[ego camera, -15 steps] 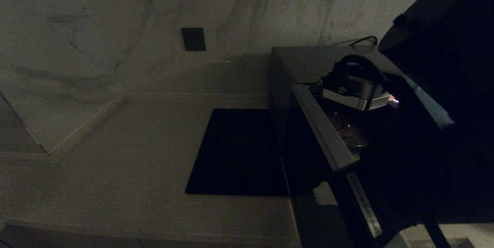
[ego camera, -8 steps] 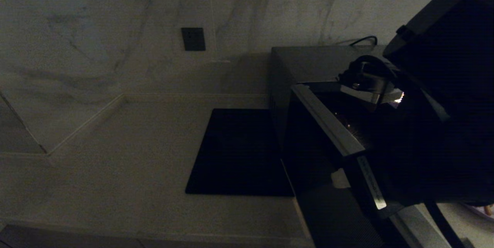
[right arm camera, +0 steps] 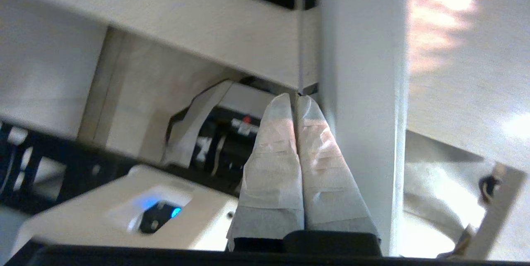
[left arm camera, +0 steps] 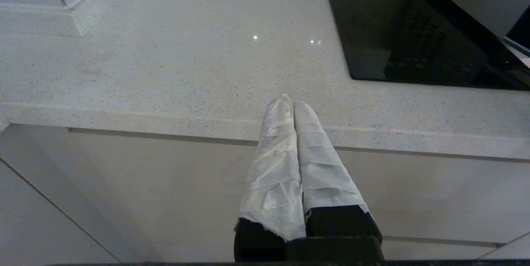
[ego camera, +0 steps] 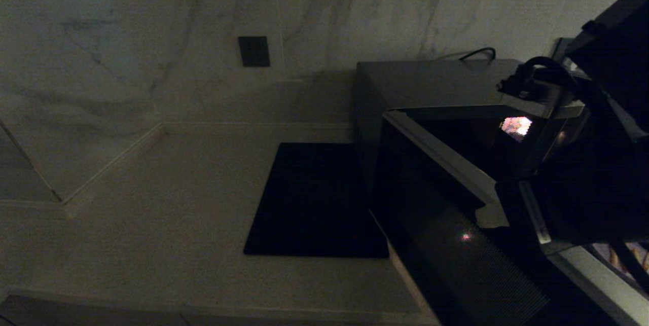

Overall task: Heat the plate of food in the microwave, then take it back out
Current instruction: Close the microwave oven

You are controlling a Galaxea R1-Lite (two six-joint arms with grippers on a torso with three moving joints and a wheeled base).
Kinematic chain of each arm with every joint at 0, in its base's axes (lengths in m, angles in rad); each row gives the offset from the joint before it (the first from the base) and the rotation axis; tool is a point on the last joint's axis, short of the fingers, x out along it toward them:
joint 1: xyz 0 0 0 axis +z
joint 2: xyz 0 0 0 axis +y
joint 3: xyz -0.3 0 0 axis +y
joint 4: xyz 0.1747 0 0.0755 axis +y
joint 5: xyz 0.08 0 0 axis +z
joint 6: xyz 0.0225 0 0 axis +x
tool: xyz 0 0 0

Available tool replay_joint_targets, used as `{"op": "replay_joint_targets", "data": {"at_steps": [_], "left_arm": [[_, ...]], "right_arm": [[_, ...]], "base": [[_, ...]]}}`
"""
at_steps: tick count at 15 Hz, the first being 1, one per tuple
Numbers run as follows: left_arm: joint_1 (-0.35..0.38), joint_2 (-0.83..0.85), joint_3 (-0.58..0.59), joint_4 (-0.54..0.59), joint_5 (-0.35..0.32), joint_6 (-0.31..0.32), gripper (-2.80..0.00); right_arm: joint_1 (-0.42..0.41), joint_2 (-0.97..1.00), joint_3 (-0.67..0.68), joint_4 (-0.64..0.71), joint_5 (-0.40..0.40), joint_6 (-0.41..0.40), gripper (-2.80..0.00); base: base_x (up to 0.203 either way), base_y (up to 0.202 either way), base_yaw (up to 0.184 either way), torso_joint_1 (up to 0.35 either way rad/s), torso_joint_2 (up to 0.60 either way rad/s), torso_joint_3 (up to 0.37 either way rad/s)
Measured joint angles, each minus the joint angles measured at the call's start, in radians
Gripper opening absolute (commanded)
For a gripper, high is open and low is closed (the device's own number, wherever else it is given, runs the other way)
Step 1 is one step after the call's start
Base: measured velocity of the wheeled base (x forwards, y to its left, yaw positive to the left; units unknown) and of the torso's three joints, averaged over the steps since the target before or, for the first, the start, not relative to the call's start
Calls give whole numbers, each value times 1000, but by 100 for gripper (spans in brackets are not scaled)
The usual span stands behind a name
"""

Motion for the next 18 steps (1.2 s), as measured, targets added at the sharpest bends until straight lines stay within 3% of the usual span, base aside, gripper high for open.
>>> {"op": "replay_joint_targets", "data": {"at_steps": [7,11,14,18], "left_arm": [[0,0,0,0,0,0,-280],[0,0,0,0,0,0,-280],[0,0,0,0,0,0,-280],[0,0,0,0,0,0,-280]], "right_arm": [[-234,-36,89,-71,-25,-32,-280],[-428,-5,229,-343,-24,-117,-280],[-575,63,253,-529,-25,-136,-280],[-670,122,254,-661,-5,-147,-280]], "base": [[0,0,0,0,0,0],[0,0,0,0,0,0],[0,0,0,0,0,0],[0,0,0,0,0,0]]}}
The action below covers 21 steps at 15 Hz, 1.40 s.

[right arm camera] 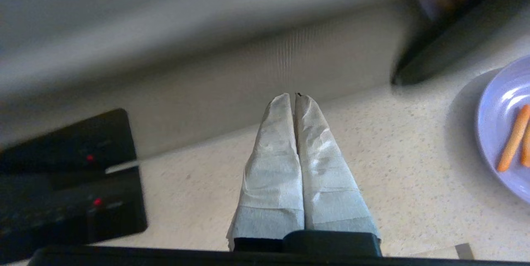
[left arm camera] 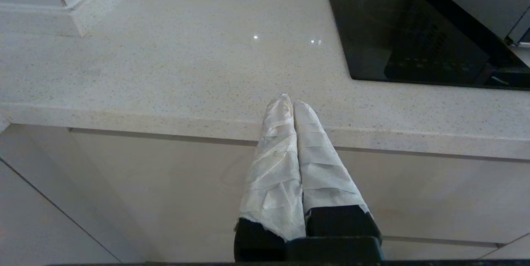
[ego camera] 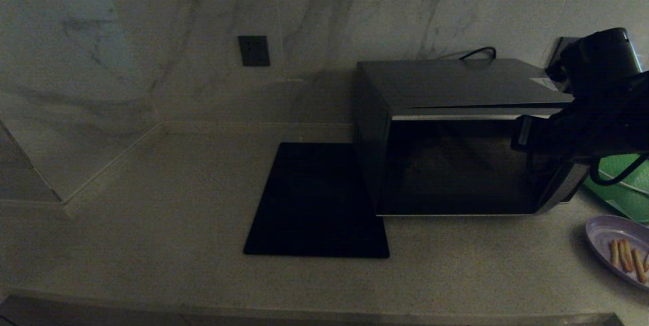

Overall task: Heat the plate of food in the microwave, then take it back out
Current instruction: Close the microwave oven

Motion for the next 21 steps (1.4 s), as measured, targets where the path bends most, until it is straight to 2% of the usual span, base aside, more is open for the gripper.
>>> {"op": "replay_joint_targets", "data": {"at_steps": [10,21], "left_arm": [[0,0,0,0,0,0,-280],[0,0,0,0,0,0,-280]], "right_arm": [[-139,6,-80,-6,49,-8,-280],[-148,60,-99,-100,78,-5,-280]], "base": [[0,0,0,0,0,0],[0,0,0,0,0,0]]}}
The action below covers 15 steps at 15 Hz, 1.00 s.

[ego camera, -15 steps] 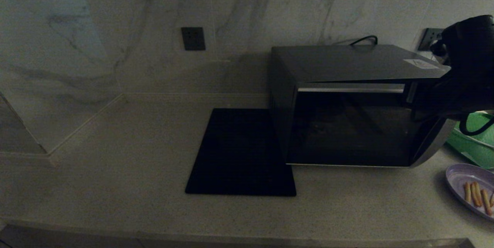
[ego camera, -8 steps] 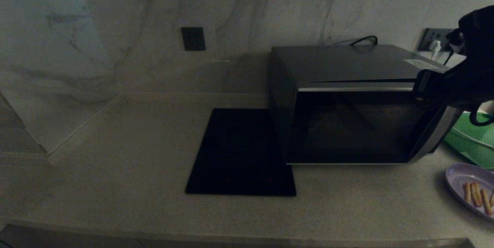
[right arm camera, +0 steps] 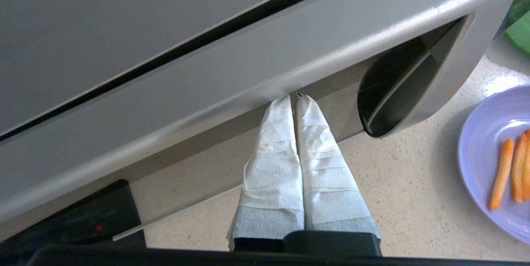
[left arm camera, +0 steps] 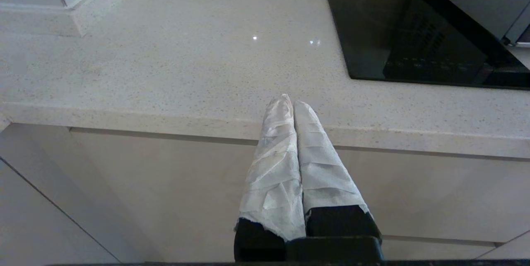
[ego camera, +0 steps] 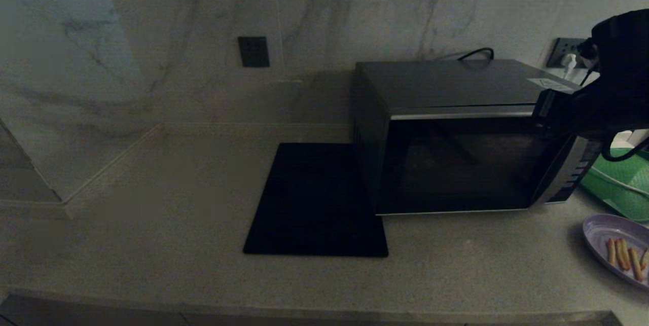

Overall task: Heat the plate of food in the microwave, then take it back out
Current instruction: Close the microwave oven

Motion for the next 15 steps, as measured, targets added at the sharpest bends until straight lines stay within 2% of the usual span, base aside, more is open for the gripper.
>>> {"op": "replay_joint_targets", "data": {"at_steps": [7,10,13,15], "left_arm": [[0,0,0,0,0,1,-280],[0,0,0,0,0,1,-280],[0,0,0,0,0,0,-280],[0,0,0,0,0,0,-280]], "right_arm": [[-6,25,6,-26,1,5,-280],[-50,3,22,-27,5,5,-280],[-96,-72,62,-18,65,-3,-280],[-95,-150,120,6,116,-32,-280]], "base": [[0,0,0,0,0,0],[0,0,0,0,0,0],[0,0,0,0,0,0],[0,0,0,0,0,0]]}}
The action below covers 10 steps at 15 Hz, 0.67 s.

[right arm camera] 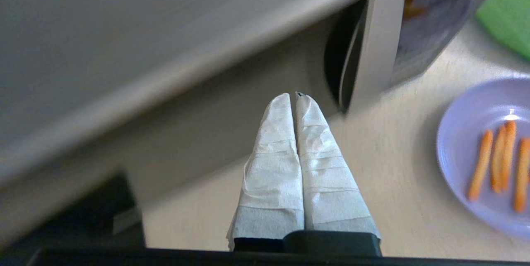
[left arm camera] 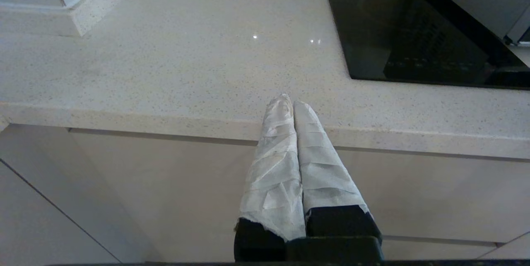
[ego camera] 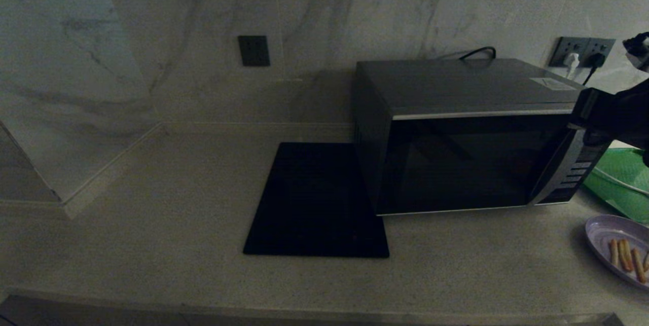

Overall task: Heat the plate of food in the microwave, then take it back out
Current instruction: Close the microwave oven

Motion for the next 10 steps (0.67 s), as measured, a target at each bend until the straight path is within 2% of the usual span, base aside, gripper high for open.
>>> {"op": "replay_joint_targets", "data": {"at_steps": [2,5,7,10], "left_arm": [[0,0,0,0,0,0,-280],[0,0,0,0,0,0,-280],[0,0,0,0,0,0,-280],[0,0,0,1,1,0,-280]], "right_arm": [[65,-79,69,24,38,-33,-280],[238,-158,137,70,41,-53,-280],[366,-179,154,96,2,-57,-280],[499,-150,154,100,-94,-60,-280]], "base": [[0,0,0,0,0,0],[0,0,0,0,0,0],[0,0,0,0,0,0],[0,0,0,0,0,0]]}}
